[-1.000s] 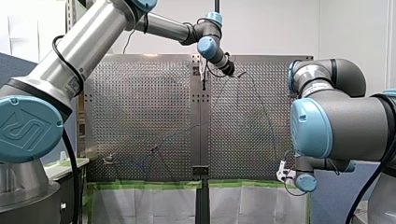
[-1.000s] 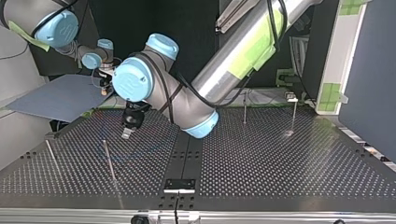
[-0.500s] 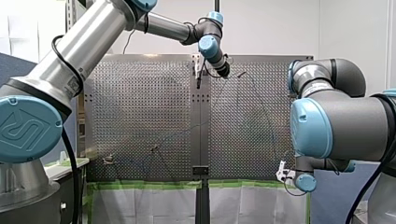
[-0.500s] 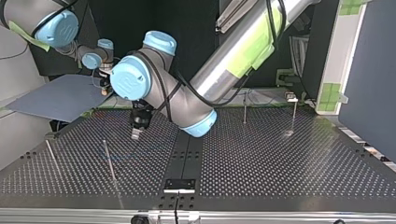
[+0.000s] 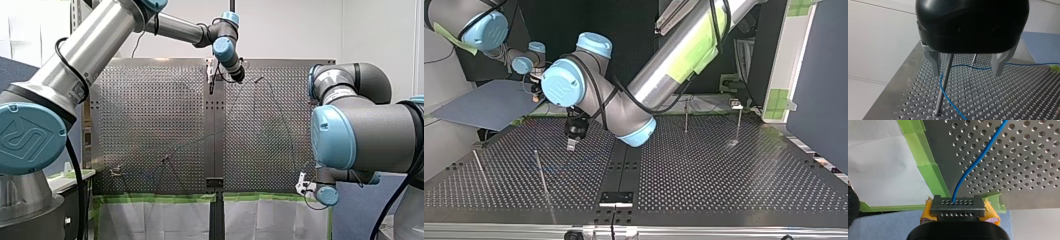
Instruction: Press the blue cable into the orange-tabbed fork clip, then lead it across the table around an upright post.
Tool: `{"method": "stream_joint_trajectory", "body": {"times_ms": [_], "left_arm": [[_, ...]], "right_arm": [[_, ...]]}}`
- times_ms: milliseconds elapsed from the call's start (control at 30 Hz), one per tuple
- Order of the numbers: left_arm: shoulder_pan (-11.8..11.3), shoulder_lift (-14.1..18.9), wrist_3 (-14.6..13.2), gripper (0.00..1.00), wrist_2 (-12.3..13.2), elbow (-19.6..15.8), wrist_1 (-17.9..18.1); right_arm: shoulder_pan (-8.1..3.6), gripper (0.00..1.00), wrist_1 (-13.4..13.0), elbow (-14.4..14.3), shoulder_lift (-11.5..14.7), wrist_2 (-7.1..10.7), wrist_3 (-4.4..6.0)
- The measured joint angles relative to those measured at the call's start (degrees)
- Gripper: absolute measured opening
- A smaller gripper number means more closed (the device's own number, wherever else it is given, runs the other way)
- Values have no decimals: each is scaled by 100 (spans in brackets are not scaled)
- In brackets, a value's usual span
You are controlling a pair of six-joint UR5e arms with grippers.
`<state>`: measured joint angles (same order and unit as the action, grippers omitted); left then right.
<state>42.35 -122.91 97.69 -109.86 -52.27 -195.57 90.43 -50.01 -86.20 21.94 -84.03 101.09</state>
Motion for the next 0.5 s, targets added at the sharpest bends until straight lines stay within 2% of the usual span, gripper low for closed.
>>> {"method": "stream_joint_trajectory", "body": {"times_ms": [333,500], "left_arm": [[0,13,23,99,-9,-9,-9],[-14,171,33,99,-8,-175,67]], "right_arm": [[1,0,8,-1,0,3,0],[1,0,9,0,0,3,0]]}}
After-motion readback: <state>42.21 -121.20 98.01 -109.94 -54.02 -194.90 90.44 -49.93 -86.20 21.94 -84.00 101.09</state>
